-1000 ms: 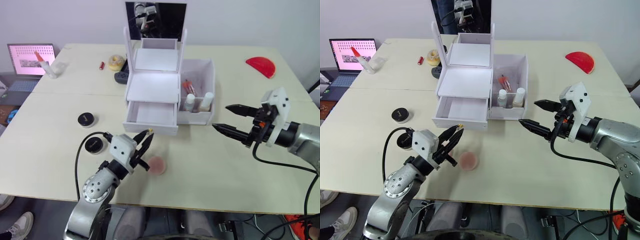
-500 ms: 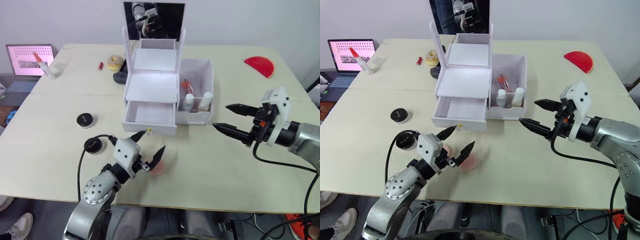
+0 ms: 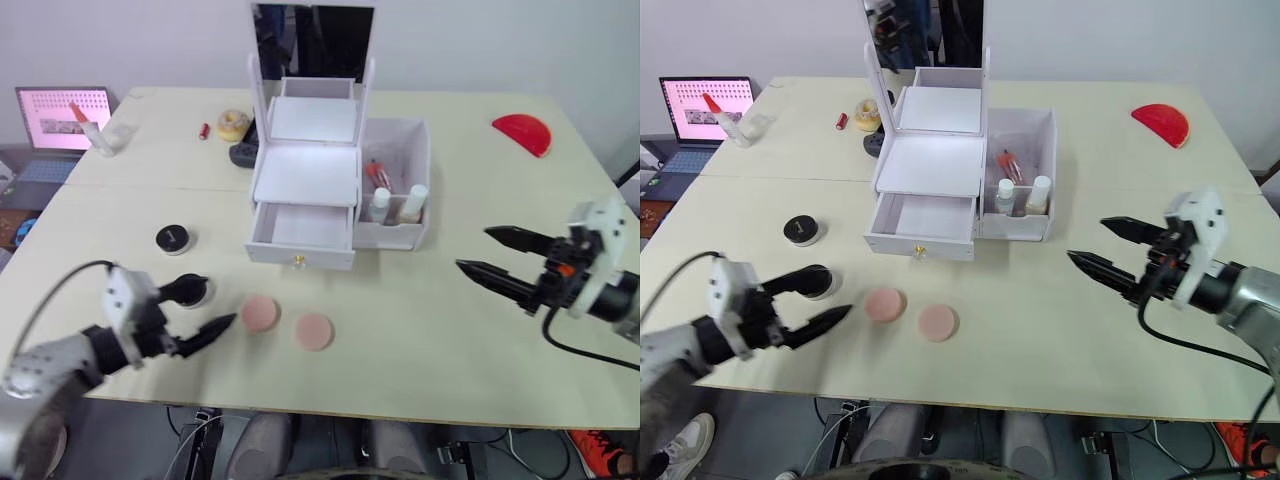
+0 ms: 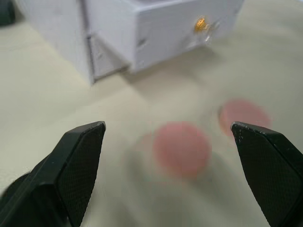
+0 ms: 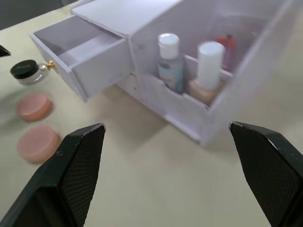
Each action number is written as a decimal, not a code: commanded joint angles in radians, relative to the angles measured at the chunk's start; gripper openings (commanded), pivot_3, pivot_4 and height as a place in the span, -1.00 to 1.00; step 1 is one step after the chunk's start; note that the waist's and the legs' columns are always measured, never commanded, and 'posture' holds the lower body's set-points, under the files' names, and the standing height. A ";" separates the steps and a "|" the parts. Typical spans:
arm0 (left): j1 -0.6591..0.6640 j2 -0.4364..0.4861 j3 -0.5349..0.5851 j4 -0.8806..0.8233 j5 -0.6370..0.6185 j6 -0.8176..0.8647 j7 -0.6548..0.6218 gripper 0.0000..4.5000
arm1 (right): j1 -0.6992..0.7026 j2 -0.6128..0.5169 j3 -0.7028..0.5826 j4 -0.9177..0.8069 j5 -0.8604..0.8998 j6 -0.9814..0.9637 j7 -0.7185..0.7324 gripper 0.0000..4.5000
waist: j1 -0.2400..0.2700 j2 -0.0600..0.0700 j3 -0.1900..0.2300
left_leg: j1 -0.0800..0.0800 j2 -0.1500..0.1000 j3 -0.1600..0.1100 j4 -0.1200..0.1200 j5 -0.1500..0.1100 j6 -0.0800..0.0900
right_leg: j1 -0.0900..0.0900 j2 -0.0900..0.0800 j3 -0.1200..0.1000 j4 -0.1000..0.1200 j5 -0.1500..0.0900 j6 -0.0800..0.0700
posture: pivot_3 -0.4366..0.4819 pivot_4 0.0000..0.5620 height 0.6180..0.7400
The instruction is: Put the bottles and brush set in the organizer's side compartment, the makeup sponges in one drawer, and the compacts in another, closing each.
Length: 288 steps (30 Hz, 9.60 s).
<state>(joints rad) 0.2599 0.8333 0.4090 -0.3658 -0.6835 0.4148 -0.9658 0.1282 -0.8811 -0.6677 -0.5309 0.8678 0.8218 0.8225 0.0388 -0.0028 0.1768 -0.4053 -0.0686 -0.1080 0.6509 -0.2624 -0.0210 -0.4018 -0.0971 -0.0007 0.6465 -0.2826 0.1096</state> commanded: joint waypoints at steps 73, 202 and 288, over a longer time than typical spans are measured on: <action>-0.249 -0.225 -0.678 -0.114 0.449 0.036 0.163 0.88 | -0.516 -0.066 0.447 -0.101 0.186 -0.006 -0.134 1.00 | -0.026 -0.001 0.000 | 0.003 0.004 0.002 -0.002 0.000 0.000 | 0.000 0.000 0.003 -0.001 0.002 0.002 | -0.05 -0.47 1.00; -0.130 0.092 -0.076 0.130 0.088 -0.015 -0.224 0.99 | -0.478 -0.064 0.390 -0.037 0.160 -0.070 -0.034 1.00 | -0.027 -0.005 -0.002 | 0.000 0.008 0.005 -0.003 0.000 -0.001 | -0.003 0.000 0.006 -0.002 0.002 -0.003 | -0.05 -0.47 1.00; -1.020 -0.208 -0.539 0.435 0.216 0.028 -0.311 0.18 | -0.454 -0.039 0.352 -0.089 0.092 -0.029 -0.119 1.00 | -0.037 -0.004 -0.001 | -0.002 0.007 0.002 0.000 0.001 -0.002 | -0.006 0.007 0.002 0.003 0.004 0.000 | -0.05 -0.47 1.00</action>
<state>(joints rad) -0.7315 0.6246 -0.1431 0.0799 -0.4684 0.4654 -1.2670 -0.3222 -0.9187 -0.2872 -0.5891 0.9468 0.7994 0.7105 0.0022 -0.0072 0.1755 -0.4068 -0.0615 -0.1057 0.6510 -0.2610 -0.0233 -0.4074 -0.0903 0.0018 0.6494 -0.2789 0.1095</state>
